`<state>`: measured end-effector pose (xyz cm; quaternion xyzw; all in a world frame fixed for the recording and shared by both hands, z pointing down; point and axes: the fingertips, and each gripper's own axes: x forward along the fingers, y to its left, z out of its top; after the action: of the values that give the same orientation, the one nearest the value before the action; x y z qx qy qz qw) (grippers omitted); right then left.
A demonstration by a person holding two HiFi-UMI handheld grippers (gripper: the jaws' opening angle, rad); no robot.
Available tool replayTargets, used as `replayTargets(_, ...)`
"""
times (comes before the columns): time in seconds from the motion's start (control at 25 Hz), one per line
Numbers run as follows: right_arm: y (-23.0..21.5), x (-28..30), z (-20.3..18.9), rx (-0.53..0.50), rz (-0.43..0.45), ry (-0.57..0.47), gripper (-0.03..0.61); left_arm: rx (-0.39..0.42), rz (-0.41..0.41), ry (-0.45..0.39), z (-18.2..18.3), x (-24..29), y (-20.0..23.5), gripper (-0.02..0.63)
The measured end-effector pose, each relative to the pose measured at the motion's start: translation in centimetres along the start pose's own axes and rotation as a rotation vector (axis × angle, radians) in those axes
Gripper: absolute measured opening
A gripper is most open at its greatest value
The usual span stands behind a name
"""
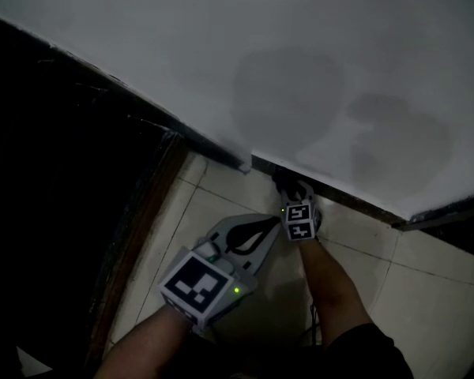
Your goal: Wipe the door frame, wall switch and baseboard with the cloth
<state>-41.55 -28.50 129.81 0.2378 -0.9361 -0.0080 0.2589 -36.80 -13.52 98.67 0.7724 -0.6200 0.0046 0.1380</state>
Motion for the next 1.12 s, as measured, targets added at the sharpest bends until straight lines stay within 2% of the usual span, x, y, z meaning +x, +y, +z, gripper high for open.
replayTargets(0.2,-2.3,-1.9,-1.6,-0.014,-0.033,0.028,0.083,-0.034,-0.016,0.0,0.2,0.7,-1.0,0.002)
replayTargets(0.64,-6.5,-5.3,-4.0,-0.013,-0.09,0.067,0.083,0.004,-0.038,0.033,-0.1,2.4,-3.1,0.002)
replayTargets(0.84,-8.1,-6.6,-5.0,-0.009,-0.106,0.081,0.083,-0.006,-0.034,0.044,-0.6,3.5,-3.3,0.002)
replayTargets(1.12,-10.2,-8.5,-6.1,0.001,-0.13,0.091,0.083,0.001,-0.083,0.056,-0.8,5.5,-5.4,0.002)
